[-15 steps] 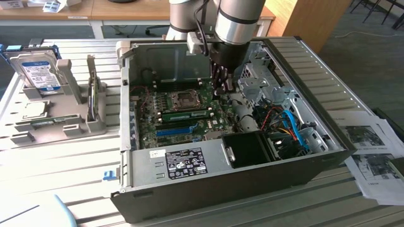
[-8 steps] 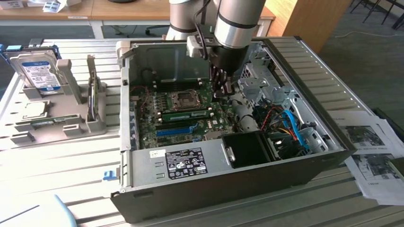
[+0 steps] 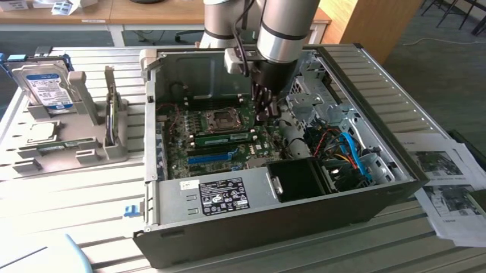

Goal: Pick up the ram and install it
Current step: 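Press down the ram until it locks into place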

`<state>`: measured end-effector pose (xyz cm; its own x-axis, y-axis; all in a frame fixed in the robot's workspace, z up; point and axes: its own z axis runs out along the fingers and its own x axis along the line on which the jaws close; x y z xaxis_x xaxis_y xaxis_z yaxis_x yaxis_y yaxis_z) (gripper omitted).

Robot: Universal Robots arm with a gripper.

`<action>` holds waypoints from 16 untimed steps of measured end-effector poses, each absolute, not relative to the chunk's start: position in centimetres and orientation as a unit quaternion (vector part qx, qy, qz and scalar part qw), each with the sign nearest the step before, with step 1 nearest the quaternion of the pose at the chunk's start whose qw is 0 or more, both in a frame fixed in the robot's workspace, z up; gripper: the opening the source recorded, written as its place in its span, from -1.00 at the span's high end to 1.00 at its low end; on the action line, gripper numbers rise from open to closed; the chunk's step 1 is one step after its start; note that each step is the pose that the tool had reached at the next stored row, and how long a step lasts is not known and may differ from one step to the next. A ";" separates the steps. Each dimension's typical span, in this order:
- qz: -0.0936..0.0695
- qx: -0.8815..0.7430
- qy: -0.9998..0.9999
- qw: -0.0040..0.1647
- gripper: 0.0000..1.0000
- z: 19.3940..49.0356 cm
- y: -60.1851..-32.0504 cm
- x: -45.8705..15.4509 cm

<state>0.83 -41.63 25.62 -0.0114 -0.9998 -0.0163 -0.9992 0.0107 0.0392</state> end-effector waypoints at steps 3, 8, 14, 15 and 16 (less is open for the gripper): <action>-0.020 0.703 -0.711 0.008 0.81 25.4 -41.6 0.8; -0.020 0.703 -0.711 0.008 0.81 24.9 -41.6 0.8; -0.020 0.703 -0.711 0.008 0.81 24.7 -41.6 0.8; -0.020 0.703 -0.711 0.008 0.81 24.7 -41.6 0.8; -0.020 0.703 -0.711 0.008 0.81 24.7 -41.6 0.8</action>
